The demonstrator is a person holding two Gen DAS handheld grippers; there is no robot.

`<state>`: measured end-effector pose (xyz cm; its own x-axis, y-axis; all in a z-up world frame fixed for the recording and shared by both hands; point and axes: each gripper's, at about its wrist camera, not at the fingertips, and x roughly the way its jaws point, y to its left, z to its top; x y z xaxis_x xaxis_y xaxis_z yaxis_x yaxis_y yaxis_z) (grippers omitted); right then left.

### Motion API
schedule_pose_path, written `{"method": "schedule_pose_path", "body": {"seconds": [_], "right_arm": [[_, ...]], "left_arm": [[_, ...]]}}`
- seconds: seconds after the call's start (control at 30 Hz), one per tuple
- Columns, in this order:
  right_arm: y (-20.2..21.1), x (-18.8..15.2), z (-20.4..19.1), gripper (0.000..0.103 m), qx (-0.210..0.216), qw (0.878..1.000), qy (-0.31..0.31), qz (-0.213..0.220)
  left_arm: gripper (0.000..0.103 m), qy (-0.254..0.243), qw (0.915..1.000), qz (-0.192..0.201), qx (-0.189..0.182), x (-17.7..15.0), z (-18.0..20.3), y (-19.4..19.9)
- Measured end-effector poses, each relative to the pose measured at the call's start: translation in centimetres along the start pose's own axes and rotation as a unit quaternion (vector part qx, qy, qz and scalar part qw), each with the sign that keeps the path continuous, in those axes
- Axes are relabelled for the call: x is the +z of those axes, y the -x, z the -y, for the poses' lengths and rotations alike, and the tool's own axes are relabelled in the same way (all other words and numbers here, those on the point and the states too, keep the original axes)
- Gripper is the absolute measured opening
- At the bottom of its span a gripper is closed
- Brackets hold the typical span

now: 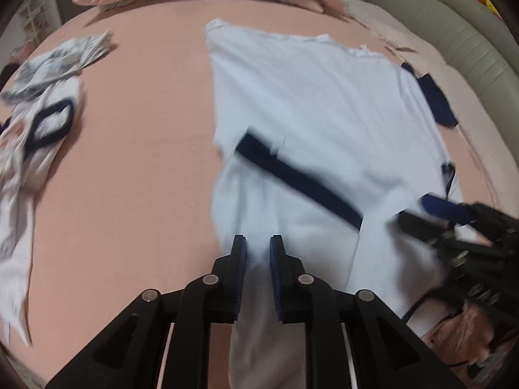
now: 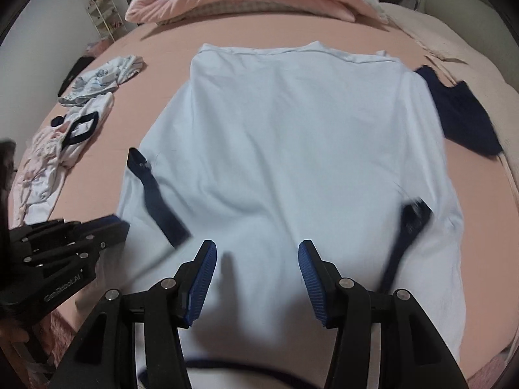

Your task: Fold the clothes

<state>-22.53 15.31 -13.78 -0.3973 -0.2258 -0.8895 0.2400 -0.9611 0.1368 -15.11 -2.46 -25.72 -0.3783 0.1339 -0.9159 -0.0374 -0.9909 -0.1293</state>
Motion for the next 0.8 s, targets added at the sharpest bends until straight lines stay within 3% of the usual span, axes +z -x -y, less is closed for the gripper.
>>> {"method": "schedule_pose_path", "body": {"seconds": [0.23, 0.33, 0.47, 0.6, 0.7, 0.8], "right_arm": [[3.5, -2.4, 4.2, 0.052, 0.006, 0.999, -0.044, 0.016], [3.4, -2.9, 6.2, 0.052, -0.016, 0.998, -0.056, 0.013], [0.5, -4.5, 7.9, 0.052, -0.051, 0.996, -0.055, -0.041], [2.0, -6.1, 8.8, 0.052, -0.030, 0.997, -0.072, -0.016], [3.5, -6.6, 9.2, 0.052, -0.032, 0.997, -0.068, 0.009], [2.2, -7.3, 10.0, 0.052, -0.047, 0.996, -0.066, -0.027]], "left_arm": [[0.017, 0.038, 0.9989, 0.004, -0.028, -2.6, -1.3, 1.6], [0.017, 0.022, 0.9996, -0.012, -0.013, -3.4, -0.7, 0.7], [0.018, 0.029, 0.9995, -0.014, -0.004, -4.2, -0.7, 1.4], [0.017, 0.067, 0.9963, 0.008, -0.052, -4.8, -1.4, 3.6], [0.018, 0.049, 0.9934, 0.018, -0.103, -5.3, 0.2, 4.4], [0.018, 0.024, 0.9960, -0.020, -0.084, -5.6, 2.3, 2.5]]}}
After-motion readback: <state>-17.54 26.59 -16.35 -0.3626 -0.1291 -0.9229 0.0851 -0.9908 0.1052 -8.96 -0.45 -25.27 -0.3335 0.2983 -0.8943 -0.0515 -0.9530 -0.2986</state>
